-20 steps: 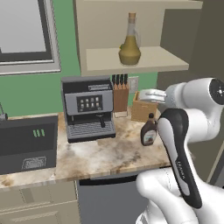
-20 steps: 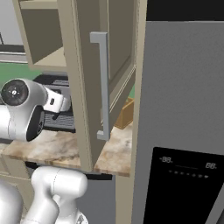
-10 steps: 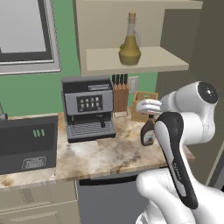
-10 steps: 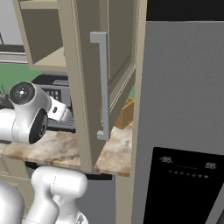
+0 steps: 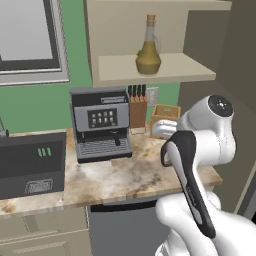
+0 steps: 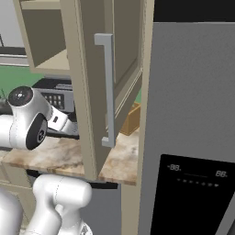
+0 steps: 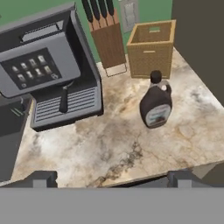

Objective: Pick the syrup bottle and oil and vinegar bottle from the counter and place them in the cabinet.

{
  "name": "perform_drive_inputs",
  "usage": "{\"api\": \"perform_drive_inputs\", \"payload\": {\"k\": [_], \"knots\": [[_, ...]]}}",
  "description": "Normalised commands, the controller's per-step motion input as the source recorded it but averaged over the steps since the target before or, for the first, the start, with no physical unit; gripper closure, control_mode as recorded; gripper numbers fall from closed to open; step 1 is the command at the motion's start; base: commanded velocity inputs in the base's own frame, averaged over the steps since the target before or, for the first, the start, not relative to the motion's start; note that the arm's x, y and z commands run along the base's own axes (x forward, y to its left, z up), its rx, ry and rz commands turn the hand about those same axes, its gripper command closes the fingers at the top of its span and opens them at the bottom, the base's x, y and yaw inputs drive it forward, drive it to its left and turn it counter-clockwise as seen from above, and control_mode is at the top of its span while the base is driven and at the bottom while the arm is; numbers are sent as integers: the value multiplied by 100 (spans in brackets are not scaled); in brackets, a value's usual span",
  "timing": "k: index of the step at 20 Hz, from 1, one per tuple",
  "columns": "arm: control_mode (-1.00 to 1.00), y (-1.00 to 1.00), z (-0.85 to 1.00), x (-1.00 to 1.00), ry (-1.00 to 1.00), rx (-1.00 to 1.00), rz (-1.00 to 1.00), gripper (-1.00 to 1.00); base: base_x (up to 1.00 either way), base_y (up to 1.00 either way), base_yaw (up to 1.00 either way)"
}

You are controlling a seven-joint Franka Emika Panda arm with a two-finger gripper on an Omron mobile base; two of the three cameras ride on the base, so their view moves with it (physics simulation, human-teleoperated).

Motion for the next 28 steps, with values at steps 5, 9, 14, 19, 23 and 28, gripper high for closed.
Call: {"api": "perform_drive_inputs", "payload": {"k": [5, 9, 14, 19, 23, 28], "knots": [[-100, 0, -17, 6, 7, -5, -10, -100, 0, 0, 0], [-100, 0, -21, 3, 5, -2, -10, -100, 0, 0, 0], [-100, 0, -21, 4, 6, 0, -10, -100, 0, 0, 0], [-100, 0, -14, 8, 5, -1, -10, -100, 0, 0, 0], [-100, 0, -6, 18, 5, -3, -10, -100, 0, 0, 0], [-100, -2, -5, 36, 7, 0, -10, -100, 0, 0, 0]]}}
